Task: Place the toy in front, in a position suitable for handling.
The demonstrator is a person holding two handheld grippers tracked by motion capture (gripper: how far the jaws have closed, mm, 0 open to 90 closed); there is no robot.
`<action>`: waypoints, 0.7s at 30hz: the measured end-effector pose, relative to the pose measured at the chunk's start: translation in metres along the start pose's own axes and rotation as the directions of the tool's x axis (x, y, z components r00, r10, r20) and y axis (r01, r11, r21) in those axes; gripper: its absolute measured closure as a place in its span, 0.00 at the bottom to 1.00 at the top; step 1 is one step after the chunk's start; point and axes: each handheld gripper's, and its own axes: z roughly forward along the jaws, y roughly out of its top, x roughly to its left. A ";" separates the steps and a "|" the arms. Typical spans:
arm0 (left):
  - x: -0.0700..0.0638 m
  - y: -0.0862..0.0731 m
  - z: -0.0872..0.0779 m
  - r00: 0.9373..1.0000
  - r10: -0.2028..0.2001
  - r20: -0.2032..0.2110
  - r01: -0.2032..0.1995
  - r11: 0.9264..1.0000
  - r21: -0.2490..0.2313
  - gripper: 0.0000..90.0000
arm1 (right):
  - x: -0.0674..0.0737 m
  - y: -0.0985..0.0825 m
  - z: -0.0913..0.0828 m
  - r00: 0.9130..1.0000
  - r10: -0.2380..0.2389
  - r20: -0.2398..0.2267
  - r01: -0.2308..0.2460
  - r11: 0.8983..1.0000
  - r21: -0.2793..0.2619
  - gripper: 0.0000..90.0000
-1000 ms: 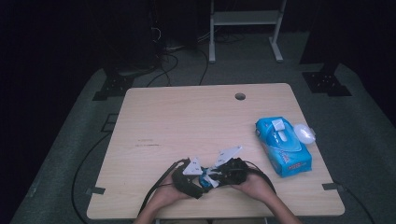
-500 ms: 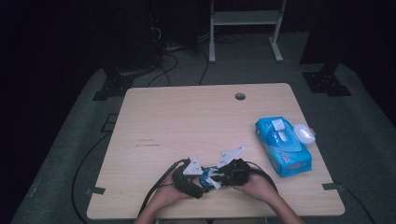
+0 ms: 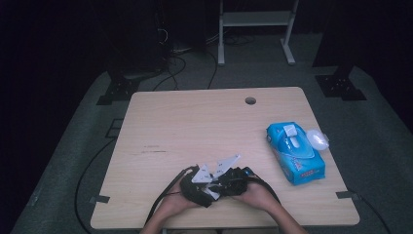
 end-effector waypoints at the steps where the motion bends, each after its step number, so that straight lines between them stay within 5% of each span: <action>1: 0.000 0.000 0.000 1.000 -0.002 0.000 0.002 1.000 -0.002 0.26 | -0.001 -0.002 -0.004 1.000 -0.004 0.018 0.004 1.000 0.000 0.88; 4: 0.000 0.000 0.000 1.000 -0.002 0.001 0.002 1.000 0.000 0.26 | -0.009 -0.009 -0.017 0.997 0.033 0.068 -0.032 0.999 -0.012 0.89; 5: 0.000 0.000 0.000 1.000 -0.006 0.002 0.006 1.000 0.001 0.26 | -0.017 -0.014 -0.027 0.993 0.082 0.084 -0.078 0.996 -0.042 0.89; 9: 0.001 0.000 0.000 1.000 -0.007 0.003 0.007 1.000 0.000 0.26 | -0.019 -0.015 -0.029 0.988 0.099 0.121 -0.095 0.995 -0.043 0.89; 15: 0.000 0.000 0.001 1.000 -0.012 0.005 0.012 1.000 -0.004 0.26 | -0.006 0.001 0.001 0.992 0.022 0.122 -0.020 1.000 -0.018 0.88; 21: 0.000 -0.001 0.001 1.000 -0.011 0.003 0.011 1.000 -0.007 0.26 | -0.011 0.000 -0.003 0.987 0.022 0.157 -0.019 1.000 -0.018 0.88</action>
